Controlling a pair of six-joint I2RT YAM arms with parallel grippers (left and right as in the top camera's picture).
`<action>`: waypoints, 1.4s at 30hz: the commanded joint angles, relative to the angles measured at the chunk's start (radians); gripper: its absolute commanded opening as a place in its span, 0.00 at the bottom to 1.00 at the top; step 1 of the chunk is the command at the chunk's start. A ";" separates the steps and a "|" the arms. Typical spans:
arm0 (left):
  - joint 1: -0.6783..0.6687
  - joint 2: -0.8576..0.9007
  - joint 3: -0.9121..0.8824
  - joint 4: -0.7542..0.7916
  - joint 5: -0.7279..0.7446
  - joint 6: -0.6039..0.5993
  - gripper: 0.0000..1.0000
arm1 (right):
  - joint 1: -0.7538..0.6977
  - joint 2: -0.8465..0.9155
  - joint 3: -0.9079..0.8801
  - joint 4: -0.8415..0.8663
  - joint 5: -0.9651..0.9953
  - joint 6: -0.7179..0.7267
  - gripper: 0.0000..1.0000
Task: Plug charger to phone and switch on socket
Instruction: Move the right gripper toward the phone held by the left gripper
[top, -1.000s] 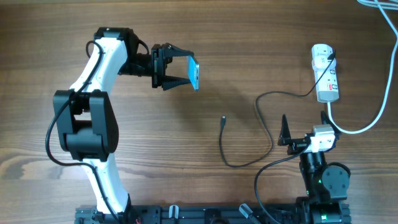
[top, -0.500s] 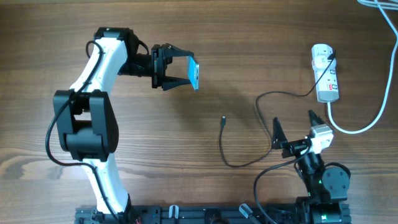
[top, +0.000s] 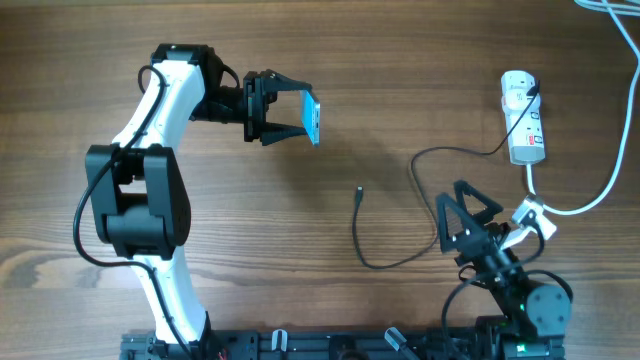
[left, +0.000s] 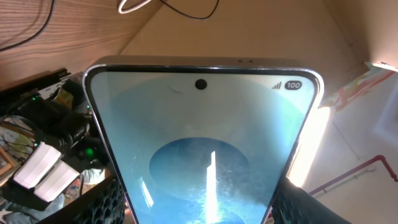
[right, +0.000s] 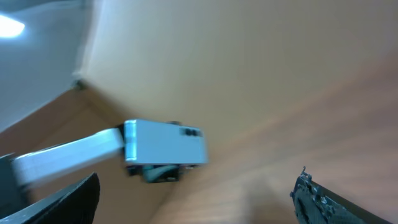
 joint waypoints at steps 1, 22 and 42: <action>0.003 -0.034 0.018 -0.005 0.056 0.008 0.52 | -0.003 0.001 0.064 0.016 -0.088 -0.008 1.00; 0.003 -0.034 0.018 -0.038 0.056 0.008 0.52 | -0.003 0.524 0.397 -0.038 -0.358 -0.015 1.00; 0.003 -0.034 0.018 -0.038 0.056 0.008 0.52 | -0.003 0.811 1.152 -0.984 0.113 -0.638 1.00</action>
